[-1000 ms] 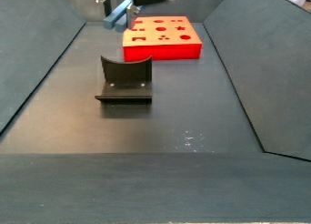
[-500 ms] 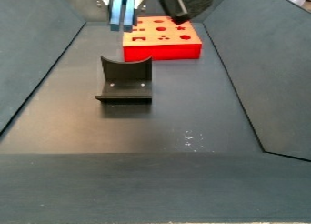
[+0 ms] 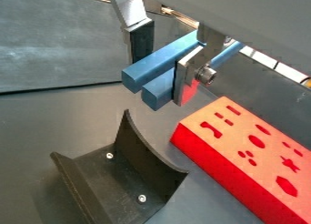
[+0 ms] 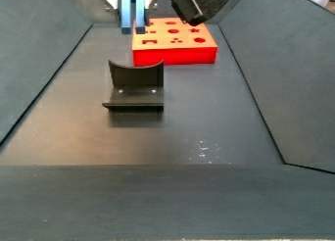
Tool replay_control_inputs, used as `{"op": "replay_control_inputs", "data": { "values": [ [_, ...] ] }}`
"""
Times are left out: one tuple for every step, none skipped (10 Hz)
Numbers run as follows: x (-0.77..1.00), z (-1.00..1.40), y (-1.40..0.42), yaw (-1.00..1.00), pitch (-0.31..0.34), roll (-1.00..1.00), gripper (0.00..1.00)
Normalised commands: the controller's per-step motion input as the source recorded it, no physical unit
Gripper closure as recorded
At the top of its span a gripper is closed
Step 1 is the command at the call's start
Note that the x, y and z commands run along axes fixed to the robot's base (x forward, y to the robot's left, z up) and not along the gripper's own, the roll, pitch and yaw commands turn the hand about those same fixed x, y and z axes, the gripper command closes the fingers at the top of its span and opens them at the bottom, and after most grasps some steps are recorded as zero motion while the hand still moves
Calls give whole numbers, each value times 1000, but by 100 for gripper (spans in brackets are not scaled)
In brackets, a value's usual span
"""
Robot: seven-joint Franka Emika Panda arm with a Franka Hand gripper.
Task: Pick up the double-square object. Move up. Place the double-square object on the fixture. Regrasp the double-square object. Move to above the board. Insert the double-square object.
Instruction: Place the double-square object on the fixture.
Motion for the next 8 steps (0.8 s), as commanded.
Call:
{"op": "replay_control_inputs", "data": {
  "values": [
    [105,-1000,62,-201,107,-1000,100],
    [111,-1000,66,-204,81,-1000,100],
    [123,-1000,78,-215,69,-1000,100],
    [135,-1000,78,-220,69,-1000,100],
    [141,-1000,83,-229,63,-1000,100],
    [149,-1000,89,-223,43,-907,100],
    [160,-1000,96,-190,17,-691,100],
    [169,-1000,104,-164,2,-528,100]
  ]
}}
